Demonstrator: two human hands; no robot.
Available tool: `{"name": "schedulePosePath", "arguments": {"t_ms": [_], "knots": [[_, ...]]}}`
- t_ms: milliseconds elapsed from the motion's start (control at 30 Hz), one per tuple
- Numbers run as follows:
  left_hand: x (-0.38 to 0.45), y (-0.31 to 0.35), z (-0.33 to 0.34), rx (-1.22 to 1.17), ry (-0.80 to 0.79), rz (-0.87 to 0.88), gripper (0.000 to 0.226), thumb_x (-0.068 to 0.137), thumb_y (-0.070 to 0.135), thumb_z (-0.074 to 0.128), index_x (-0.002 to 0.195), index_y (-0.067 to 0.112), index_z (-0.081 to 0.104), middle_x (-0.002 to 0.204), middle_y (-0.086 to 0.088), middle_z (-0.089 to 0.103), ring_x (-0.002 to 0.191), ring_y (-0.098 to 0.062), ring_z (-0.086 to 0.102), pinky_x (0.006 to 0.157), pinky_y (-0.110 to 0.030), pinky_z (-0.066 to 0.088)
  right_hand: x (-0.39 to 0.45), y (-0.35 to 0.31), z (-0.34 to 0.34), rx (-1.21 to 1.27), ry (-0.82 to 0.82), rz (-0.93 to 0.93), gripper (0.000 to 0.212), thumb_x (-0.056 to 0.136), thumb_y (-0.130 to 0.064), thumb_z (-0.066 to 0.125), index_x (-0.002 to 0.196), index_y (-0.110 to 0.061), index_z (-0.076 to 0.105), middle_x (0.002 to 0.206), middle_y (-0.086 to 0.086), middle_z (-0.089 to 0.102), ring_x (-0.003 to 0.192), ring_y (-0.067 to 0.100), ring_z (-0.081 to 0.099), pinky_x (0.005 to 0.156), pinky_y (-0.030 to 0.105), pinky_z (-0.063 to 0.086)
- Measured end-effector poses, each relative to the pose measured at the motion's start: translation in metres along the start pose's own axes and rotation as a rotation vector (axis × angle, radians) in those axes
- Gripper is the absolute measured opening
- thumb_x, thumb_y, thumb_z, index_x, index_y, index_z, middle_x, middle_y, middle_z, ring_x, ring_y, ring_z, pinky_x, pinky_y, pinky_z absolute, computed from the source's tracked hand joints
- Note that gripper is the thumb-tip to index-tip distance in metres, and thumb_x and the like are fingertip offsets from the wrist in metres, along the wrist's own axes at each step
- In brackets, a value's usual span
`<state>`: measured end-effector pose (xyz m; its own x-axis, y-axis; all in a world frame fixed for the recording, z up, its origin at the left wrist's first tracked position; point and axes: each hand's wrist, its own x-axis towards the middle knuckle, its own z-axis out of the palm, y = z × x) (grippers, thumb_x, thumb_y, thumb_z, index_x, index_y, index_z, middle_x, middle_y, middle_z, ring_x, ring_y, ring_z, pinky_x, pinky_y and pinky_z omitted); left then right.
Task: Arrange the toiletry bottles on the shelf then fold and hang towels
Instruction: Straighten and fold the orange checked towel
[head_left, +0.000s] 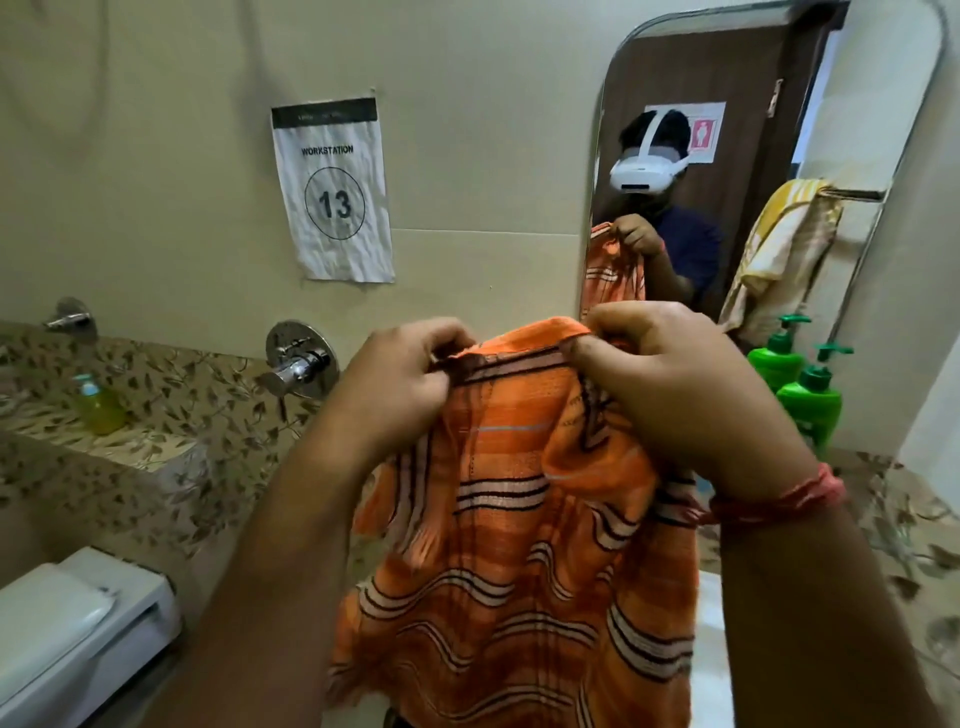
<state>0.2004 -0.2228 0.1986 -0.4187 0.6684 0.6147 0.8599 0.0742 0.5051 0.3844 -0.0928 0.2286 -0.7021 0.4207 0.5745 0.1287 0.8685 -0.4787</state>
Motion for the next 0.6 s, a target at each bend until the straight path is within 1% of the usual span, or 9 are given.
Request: {"name": "schedulePosePath", "arguments": {"t_ms": [100,133,200,233,300,367,433,500,600], "knots": [[-0.008,-0.015,-0.002,0.019,0.192,-0.208,0.047,0.075,-0.012,0.045,0.088,0.028,0.068,0.077,0.01,0.069,0.067,-0.003,0.065,0.053,-0.019,0.048,-0.004,-0.003,0.0,0.273,0.025,0.039,0.028,0.095,-0.032,0.057,0.086,-0.01,0.072,0.08,0.011,0.073,0.075,0.026,0.071,0.07,0.053,0.058],[-0.009,-0.017,-0.003,0.025,0.262,-0.246,0.048,0.075,-0.012,0.045,0.087,0.029,0.066,0.077,0.011,0.068,0.065,-0.003,0.064,0.051,-0.022,0.049,-0.003,-0.003,0.001,0.325,0.007,0.048,0.029,0.093,-0.033,0.057,0.088,-0.008,0.072,0.083,0.013,0.074,0.079,0.029,0.072,0.073,0.055,0.058],[-0.008,-0.016,-0.004,0.058,0.37,-0.235,0.044,0.082,-0.009,0.047,0.09,0.031,0.064,0.081,0.012,0.068,0.074,-0.006,0.064,0.057,-0.024,0.047,0.0,-0.004,0.003,0.42,-0.033,0.081,0.033,0.089,-0.037,0.056,0.09,-0.007,0.071,0.087,0.015,0.075,0.083,0.032,0.073,0.076,0.058,0.057],[-0.006,-0.016,-0.005,-0.024,0.4,-0.228,0.038,0.088,-0.005,0.048,0.092,0.03,0.064,0.082,0.012,0.069,0.074,-0.006,0.064,0.057,-0.025,0.046,0.001,-0.005,0.003,0.475,-0.059,0.096,0.033,0.089,-0.038,0.057,0.091,-0.008,0.072,0.088,0.014,0.075,0.084,0.032,0.074,0.078,0.059,0.058],[-0.004,-0.006,-0.006,-0.461,0.336,-0.224,0.027,0.098,0.007,0.049,0.094,0.026,0.067,0.077,0.01,0.069,0.064,-0.006,0.062,0.053,-0.022,0.046,0.003,-0.008,0.007,0.539,-0.097,0.094,0.028,0.095,-0.036,0.057,0.091,-0.012,0.071,0.087,0.013,0.076,0.082,0.031,0.075,0.079,0.06,0.058],[-0.005,0.007,-0.006,-0.857,0.16,-0.164,0.022,0.098,0.016,0.049,0.094,0.023,0.07,0.071,0.005,0.063,0.06,-0.008,0.056,0.054,-0.02,0.046,0.005,-0.01,0.012,0.443,-0.099,0.036,0.03,0.099,-0.038,0.057,0.088,-0.011,0.067,0.083,0.017,0.072,0.078,0.035,0.072,0.072,0.06,0.057],[-0.004,0.013,-0.006,-1.015,0.138,-0.089,0.016,0.094,0.019,0.053,0.092,0.02,0.069,0.07,0.005,0.062,0.06,-0.008,0.057,0.055,-0.02,0.049,0.005,-0.011,0.018,0.325,-0.068,-0.012,0.036,0.096,-0.045,0.059,0.084,-0.011,0.063,0.078,0.02,0.066,0.071,0.035,0.066,0.066,0.056,0.055],[0.001,0.005,-0.013,-1.133,0.358,-0.172,0.012,0.092,0.019,0.059,0.094,0.018,0.071,0.08,0.001,0.07,0.071,-0.014,0.068,0.065,-0.028,0.058,0.006,-0.006,0.017,0.311,0.007,0.011,0.033,0.093,-0.046,0.06,0.083,-0.015,0.062,0.072,0.011,0.064,0.065,0.027,0.063,0.063,0.052,0.054],[0.012,-0.022,-0.037,-1.259,0.827,-0.487,0.029,0.093,0.022,0.065,0.115,0.004,0.068,0.115,-0.016,0.073,0.104,-0.033,0.072,0.094,-0.051,0.057,0.004,0.01,0.005,0.316,0.133,0.071,0.024,0.094,-0.04,0.062,0.085,-0.017,0.063,0.074,0.002,0.065,0.066,0.014,0.062,0.061,0.041,0.051]]}}
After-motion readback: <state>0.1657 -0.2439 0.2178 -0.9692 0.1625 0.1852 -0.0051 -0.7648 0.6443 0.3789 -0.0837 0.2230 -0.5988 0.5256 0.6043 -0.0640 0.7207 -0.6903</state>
